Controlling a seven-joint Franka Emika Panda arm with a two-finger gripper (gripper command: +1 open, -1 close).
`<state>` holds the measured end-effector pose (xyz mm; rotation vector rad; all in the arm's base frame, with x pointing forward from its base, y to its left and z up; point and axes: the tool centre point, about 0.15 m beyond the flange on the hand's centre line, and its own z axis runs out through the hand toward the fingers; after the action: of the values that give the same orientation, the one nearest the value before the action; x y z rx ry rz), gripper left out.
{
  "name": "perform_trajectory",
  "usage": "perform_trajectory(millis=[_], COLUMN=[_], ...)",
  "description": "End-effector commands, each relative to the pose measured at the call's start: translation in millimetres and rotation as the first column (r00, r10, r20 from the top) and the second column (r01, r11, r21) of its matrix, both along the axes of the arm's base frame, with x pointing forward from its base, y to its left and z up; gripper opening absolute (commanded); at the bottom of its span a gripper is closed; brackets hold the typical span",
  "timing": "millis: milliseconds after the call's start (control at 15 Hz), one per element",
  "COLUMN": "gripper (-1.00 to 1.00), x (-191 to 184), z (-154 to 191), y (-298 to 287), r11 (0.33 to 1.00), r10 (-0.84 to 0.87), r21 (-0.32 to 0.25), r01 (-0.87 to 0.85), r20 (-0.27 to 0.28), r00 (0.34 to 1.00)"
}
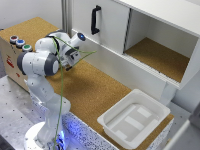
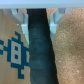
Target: Grasp the drawer handle and open it
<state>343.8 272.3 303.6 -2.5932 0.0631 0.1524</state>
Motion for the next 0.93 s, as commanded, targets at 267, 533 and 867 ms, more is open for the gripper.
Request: perform_trajectory(millis=[267, 533, 867], gripper=[-1.0, -1.0, -1.0], x=[22.4, 28.1, 32.4], z=[-34.6, -32.8, -32.0], y=[-42.8, -54.0, -70.9], r11=[0.999, 0.998, 0.997], r10=[-0.033, -0.046, -0.07], r21=[0.04, 0.039, 0.032], r01=[0.033, 0.046, 0.069], r20=[-0.004, 0.006, 0.014], r00=[0.999, 0.999, 0.997])
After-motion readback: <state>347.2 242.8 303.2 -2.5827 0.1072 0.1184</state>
